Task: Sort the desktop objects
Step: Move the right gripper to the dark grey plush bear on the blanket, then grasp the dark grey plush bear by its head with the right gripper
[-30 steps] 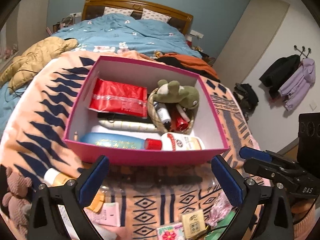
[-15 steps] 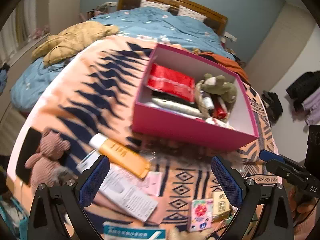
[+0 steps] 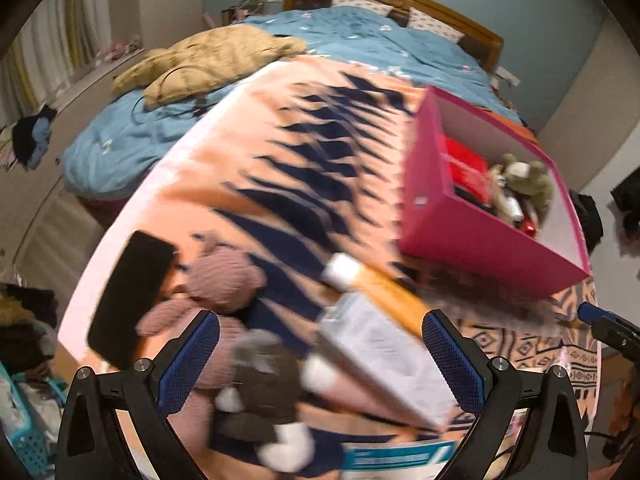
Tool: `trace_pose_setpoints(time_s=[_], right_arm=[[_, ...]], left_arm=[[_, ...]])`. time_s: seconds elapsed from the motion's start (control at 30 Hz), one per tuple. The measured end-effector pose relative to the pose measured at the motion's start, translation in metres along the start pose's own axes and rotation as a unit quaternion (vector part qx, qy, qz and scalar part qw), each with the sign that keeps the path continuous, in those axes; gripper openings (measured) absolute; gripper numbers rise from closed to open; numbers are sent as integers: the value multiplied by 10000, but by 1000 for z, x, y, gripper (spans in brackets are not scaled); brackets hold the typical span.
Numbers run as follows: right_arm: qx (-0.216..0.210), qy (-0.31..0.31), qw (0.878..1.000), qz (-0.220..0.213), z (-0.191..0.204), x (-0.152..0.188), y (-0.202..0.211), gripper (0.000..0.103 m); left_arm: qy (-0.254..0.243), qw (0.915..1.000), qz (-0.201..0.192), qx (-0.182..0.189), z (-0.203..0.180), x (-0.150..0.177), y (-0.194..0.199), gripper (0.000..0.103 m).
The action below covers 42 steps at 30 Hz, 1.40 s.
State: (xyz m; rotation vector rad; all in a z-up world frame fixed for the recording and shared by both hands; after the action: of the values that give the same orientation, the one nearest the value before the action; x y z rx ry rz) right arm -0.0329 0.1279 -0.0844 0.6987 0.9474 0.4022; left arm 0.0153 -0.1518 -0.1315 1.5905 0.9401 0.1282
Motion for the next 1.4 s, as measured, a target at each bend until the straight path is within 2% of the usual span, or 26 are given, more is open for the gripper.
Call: trace_pose_setpoints(time_s=[0.23, 0.47, 0.63, 0.73, 1.0, 1.2, 1.23, 1.3, 1.33, 1.4], right_arm=[[-219, 241, 9991, 289, 33, -13, -45, 52], [-417, 420, 9969, 510, 58, -21, -76, 52], [-539, 550, 9949, 656, 71, -21, -91, 52], [-619, 644, 9933, 733, 79, -22, -98, 52], [-766, 731, 9910, 820, 87, -24, -112, 52], [-809, 734, 9901, 879, 88, -23, -117, 52], [-810, 735, 9901, 883, 87, -23, -117, 52], [-799, 732, 9901, 895, 86, -21, -116, 52], [-792, 723, 9902, 896, 85, -20, -116, 52], [-775, 697, 9905, 901, 83, -19, -115, 52]], left_arm=[[188, 9995, 157, -199, 51, 0, -13, 102], [-51, 9990, 375, -255, 66, 13, -22, 100], [66, 9989, 429, -151, 72, 15, -21, 99], [-33, 9989, 466, 54, 63, 23, -14, 99], [-234, 9940, 897, 586, 33, 58, -4, 96], [238, 9851, 1453, 890, 32, 81, -24, 96], [301, 9846, 1492, 862, 34, 83, -28, 95], [397, 9829, 1606, 815, 35, 86, -38, 85], [403, 9833, 1619, 724, 36, 86, -43, 84], [350, 9857, 1548, 572, 39, 84, -47, 71]])
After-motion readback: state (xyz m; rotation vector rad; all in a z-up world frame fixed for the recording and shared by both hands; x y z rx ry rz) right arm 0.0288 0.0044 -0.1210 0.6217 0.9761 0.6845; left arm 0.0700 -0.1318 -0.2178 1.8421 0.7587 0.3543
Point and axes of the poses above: each gripper's, at about its wrist camera, not at the fingertips, and y roughly against the way its jaws point, z to its left, x to its underside, the point moved 8 cm from there along -y, roughly the way its jaws point, and after that the axes turned 13 degrees about y, right-handed, at the moved point
